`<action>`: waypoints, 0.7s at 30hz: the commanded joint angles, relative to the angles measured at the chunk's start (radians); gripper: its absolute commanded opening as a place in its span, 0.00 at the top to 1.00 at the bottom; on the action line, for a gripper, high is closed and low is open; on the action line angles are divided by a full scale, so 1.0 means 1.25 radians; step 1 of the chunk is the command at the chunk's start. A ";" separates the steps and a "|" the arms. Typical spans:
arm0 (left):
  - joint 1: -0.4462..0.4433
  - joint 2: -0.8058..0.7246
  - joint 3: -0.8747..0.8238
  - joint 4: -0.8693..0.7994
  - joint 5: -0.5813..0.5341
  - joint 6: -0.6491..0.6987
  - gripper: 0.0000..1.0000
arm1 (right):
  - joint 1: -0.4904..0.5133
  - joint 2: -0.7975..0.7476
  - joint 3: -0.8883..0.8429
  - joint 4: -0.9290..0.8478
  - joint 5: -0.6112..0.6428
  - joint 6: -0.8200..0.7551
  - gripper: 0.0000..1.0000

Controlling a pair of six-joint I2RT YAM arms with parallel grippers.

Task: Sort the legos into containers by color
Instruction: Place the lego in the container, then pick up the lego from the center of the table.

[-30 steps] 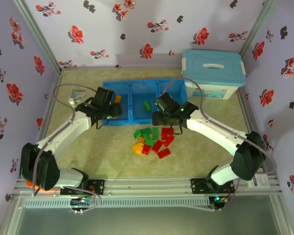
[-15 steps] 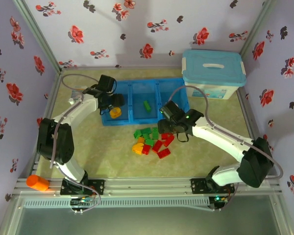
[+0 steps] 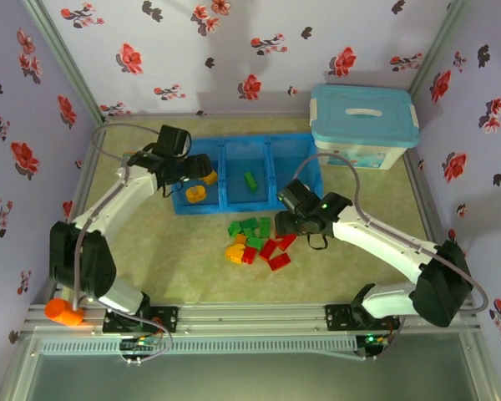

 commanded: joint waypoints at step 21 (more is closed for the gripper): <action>-0.069 -0.303 -0.334 0.030 -0.009 -0.067 0.19 | -0.022 0.169 -0.040 0.080 -0.075 0.108 0.38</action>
